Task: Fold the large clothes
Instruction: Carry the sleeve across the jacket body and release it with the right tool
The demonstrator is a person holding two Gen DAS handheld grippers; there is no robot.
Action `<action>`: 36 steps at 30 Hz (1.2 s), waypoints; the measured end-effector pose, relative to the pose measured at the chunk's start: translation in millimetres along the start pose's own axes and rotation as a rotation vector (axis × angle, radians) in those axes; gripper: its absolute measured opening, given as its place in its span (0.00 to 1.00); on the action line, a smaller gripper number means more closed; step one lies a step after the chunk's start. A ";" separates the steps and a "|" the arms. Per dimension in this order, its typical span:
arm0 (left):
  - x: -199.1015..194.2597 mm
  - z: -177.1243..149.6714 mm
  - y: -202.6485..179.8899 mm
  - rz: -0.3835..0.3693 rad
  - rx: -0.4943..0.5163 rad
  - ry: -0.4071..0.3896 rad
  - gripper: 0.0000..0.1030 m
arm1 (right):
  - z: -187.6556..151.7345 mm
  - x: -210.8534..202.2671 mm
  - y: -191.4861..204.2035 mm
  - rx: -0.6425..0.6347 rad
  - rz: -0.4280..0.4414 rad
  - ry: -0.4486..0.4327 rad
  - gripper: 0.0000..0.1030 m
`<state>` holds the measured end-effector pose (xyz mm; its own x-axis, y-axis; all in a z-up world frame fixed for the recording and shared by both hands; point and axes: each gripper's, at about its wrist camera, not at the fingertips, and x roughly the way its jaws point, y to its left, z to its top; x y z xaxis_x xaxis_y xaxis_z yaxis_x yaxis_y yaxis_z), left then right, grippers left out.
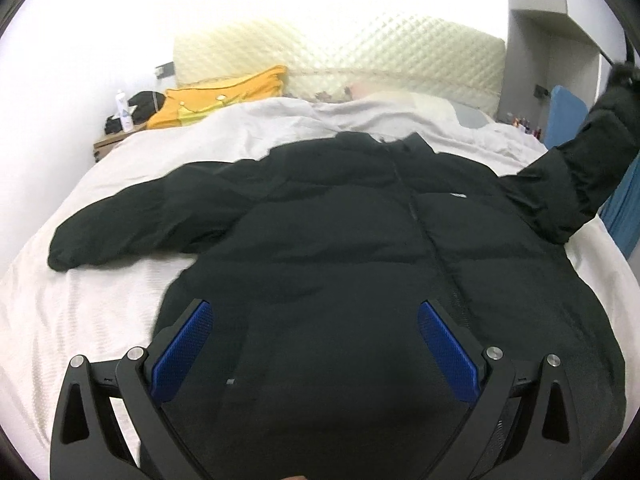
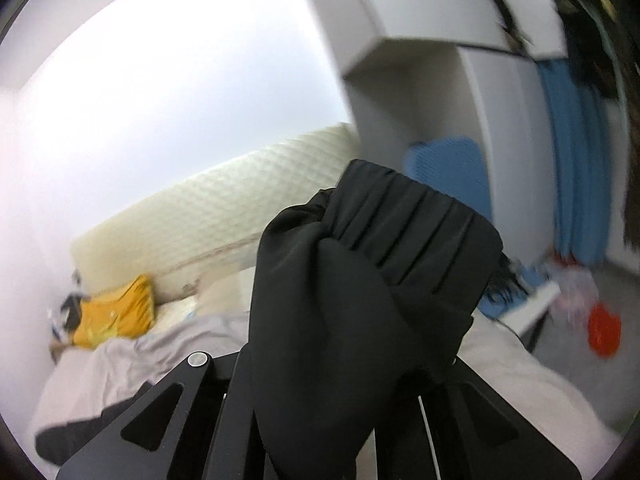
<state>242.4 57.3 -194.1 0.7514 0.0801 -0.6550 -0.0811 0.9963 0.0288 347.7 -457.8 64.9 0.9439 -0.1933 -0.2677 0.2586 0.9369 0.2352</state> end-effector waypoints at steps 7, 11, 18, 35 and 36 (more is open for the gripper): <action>-24.3 0.0 20.8 0.079 0.022 -0.077 1.00 | -14.5 1.9 151.3 -0.149 0.150 0.014 0.09; -29.6 -4.3 35.3 0.088 0.017 -0.093 1.00 | -49.5 14.1 222.5 -0.208 0.245 0.054 0.10; -31.9 -4.6 65.1 0.071 -0.050 -0.109 1.00 | -152.7 42.2 332.4 -0.300 0.389 0.183 0.10; -16.7 -8.0 79.0 0.019 -0.112 -0.060 1.00 | -366.7 101.3 387.5 -0.447 0.453 0.525 0.13; -15.8 -7.7 79.0 0.017 -0.113 -0.058 1.00 | -367.3 98.9 387.4 -0.450 0.454 0.535 0.17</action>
<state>219.1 134.5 -187.3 0.7853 0.1017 -0.6106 -0.1650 0.9851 -0.0481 465.9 -7.0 -213.7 0.6821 0.2896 -0.6714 -0.3375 0.9393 0.0623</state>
